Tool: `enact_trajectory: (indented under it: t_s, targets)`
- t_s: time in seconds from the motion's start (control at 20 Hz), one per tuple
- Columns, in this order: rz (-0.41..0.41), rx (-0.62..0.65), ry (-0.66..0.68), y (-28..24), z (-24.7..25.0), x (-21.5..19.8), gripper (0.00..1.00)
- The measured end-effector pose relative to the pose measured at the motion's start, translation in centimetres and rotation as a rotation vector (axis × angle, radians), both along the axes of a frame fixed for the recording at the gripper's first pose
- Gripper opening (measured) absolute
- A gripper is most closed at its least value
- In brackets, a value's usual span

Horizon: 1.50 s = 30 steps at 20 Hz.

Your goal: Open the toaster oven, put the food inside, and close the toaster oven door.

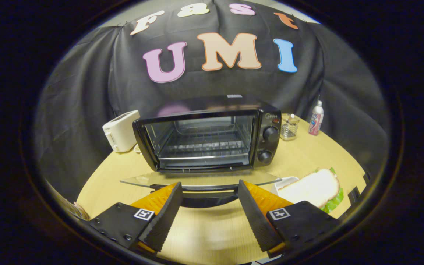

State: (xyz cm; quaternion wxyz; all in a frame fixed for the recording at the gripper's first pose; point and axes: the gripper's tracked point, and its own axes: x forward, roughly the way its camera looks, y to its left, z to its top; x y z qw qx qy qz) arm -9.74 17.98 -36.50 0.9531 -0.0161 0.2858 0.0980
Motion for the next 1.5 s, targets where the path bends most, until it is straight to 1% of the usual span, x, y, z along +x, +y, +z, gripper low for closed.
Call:
enact_trajectory:
  t_s: [0.05,0.1,0.15,0.2,0.3,0.4,0.55,0.95,1.15,1.35,1.5]
  targets:
    - [-0.004,-0.022,0.05,-0.5,-1.3,-0.7,0.97]
    - [-0.026,-0.018,0.112,-1.1,-2.3,-1.3,0.96]
    - [-0.035,-0.023,0.193,-1.4,-4.0,-2.6,0.96]
    - [-0.042,-0.03,0.243,-1.6,-5.2,-3.1,0.95]
    - [-0.036,-0.047,0.312,-1.8,-7.6,-3.5,0.94]
    - [-0.041,-0.046,0.377,-1.9,-8.7,-3.7,0.93]
    - [-0.036,-0.03,0.39,-1.8,-8.8,-3.5,0.92]
    - [0.001,-0.065,0.412,-2.1,-9.0,-3.6,0.91]
    - [0.056,-0.09,0.413,-2.0,-8.4,-3.8,0.91]
    - [0.111,-0.016,0.445,-1.2,-6.6,-4.5,0.92]
    - [0.151,0.006,0.449,-2.4,-3.7,-4.7,0.92]
